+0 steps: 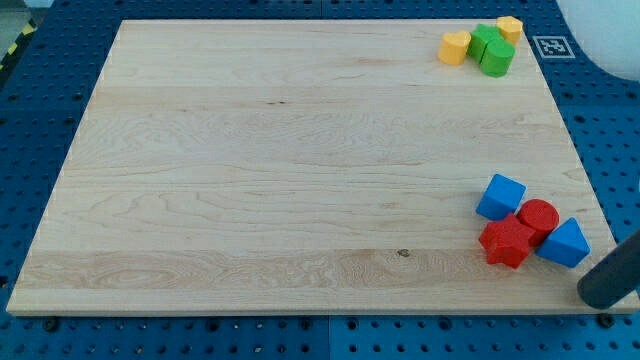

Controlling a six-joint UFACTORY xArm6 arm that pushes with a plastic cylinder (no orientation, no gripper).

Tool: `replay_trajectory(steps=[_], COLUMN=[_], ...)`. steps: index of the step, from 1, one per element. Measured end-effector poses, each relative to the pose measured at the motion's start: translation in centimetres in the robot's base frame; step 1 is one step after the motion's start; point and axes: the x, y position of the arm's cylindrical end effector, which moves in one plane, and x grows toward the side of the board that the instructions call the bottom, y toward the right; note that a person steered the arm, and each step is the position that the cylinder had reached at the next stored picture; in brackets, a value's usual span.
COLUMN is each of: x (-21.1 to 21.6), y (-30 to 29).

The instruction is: Push the blue triangle to the bottom of the red star

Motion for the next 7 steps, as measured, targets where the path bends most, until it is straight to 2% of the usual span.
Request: replay_trajectory(steps=[1, 2, 3, 4, 6, 7], x=[-0.1, -0.1, -2.7, -6.3, -6.4, -4.7], y=[6.2, 6.2, 5.2, 1.2, -0.4, 3.3])
